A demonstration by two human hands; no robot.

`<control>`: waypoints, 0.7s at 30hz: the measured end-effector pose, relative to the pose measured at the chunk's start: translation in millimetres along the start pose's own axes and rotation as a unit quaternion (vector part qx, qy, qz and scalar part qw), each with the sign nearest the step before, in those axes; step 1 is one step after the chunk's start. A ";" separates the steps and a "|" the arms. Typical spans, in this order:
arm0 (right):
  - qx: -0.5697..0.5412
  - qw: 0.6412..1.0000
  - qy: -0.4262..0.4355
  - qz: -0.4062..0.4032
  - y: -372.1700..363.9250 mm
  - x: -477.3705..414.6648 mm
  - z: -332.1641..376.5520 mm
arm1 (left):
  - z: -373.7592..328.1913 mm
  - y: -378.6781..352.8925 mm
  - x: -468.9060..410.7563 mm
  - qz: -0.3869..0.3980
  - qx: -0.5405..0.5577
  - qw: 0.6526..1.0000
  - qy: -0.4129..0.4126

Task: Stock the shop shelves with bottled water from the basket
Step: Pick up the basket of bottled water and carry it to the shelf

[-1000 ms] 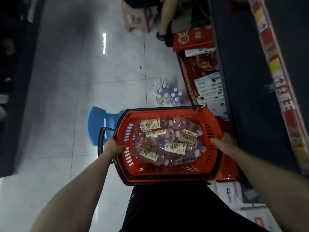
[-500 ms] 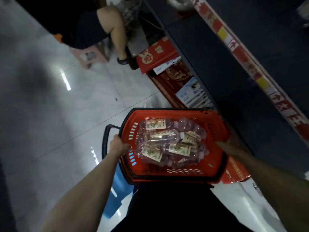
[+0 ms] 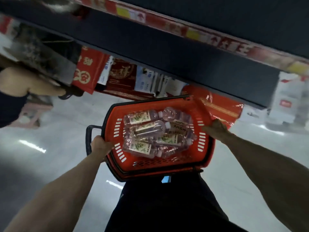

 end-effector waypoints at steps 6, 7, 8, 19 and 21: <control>0.020 0.995 -0.091 -0.045 -7.3 22.4 -65.4 | -49.4 -38.5 -24.4 0.039 -0.096 0.992 -0.072; 0.017 0.993 -0.108 -0.045 -12.2 20.4 -82.4 | -55.3 -48.1 -29.6 0.046 -0.110 0.990 -0.082; 0.010 0.991 -0.120 -0.051 -18.0 18.3 -98.3 | -61.6 -57.4 -32.6 0.054 -0.120 0.987 -0.092; 0.011 0.987 -0.150 -0.053 -30.9 -21.3 -163.4 | -96.7 -166.2 -72.2 0.129 -0.156 0.970 -0.137; 0.008 0.985 -0.161 -0.059 -34.5 -37.1 -173.4 | -102.3 -183.8 -83.2 0.132 -0.156 0.967 -0.153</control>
Point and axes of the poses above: each hand's wrist, its own x-axis away from the middle knuckle, its own y-axis out of the back of the hand, z = x × y, the point moved 2 cm from there along -x, towards the middle knuckle, and after that the axes turned 6 degrees about y, right-handed, at the moved point
